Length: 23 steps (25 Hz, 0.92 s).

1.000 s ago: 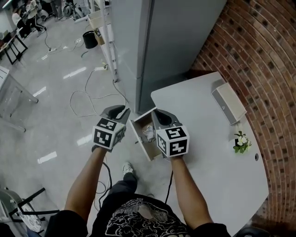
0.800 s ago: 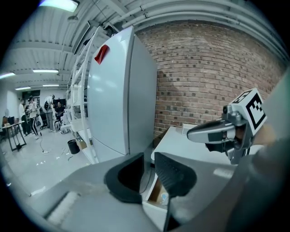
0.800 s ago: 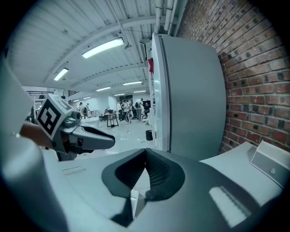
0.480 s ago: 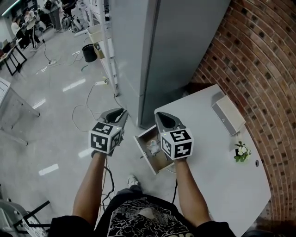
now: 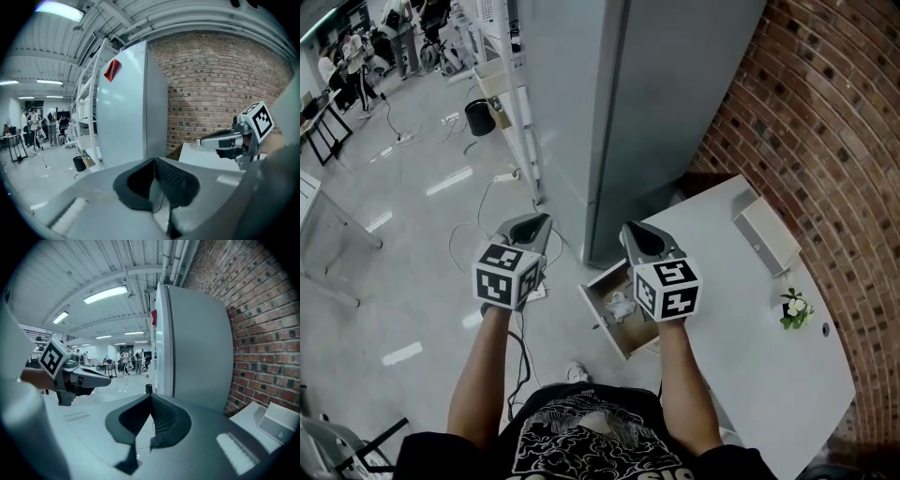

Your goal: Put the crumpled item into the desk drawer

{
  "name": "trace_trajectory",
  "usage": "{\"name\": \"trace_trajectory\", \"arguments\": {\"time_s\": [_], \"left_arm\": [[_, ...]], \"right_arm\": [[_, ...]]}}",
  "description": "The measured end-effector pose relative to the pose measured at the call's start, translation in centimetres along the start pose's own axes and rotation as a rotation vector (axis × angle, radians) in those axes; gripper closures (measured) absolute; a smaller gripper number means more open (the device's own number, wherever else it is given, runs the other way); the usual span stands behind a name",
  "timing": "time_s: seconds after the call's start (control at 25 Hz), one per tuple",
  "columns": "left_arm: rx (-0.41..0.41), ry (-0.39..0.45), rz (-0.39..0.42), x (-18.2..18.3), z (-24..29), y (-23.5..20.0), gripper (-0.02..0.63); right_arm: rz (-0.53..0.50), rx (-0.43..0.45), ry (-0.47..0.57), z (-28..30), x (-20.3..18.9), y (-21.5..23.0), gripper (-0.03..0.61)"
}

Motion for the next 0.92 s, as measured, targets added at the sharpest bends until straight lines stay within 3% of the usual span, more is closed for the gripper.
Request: {"name": "trace_trajectory", "arguments": {"time_s": [0.64, 0.92], "left_arm": [[0.040, 0.017, -0.033, -0.4, -1.3, -2.3, 0.609], [0.018, 0.008, -0.017, -0.3, -0.1, -2.0, 0.609]], "right_arm": [[-0.007, 0.000, 0.033, 0.8, 1.6, -0.6, 0.577], [-0.010, -0.011, 0.041, 1.0, 1.8, 0.1, 0.577]]}}
Point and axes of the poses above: the fingertips, and each gripper's own axes: z forward along the fingers, y to its right, x out of its top, the point moved 7 cm from there along -z, backward along the fingers, and after that the axes turned 5 degrees about z, right-handed, at the moved point
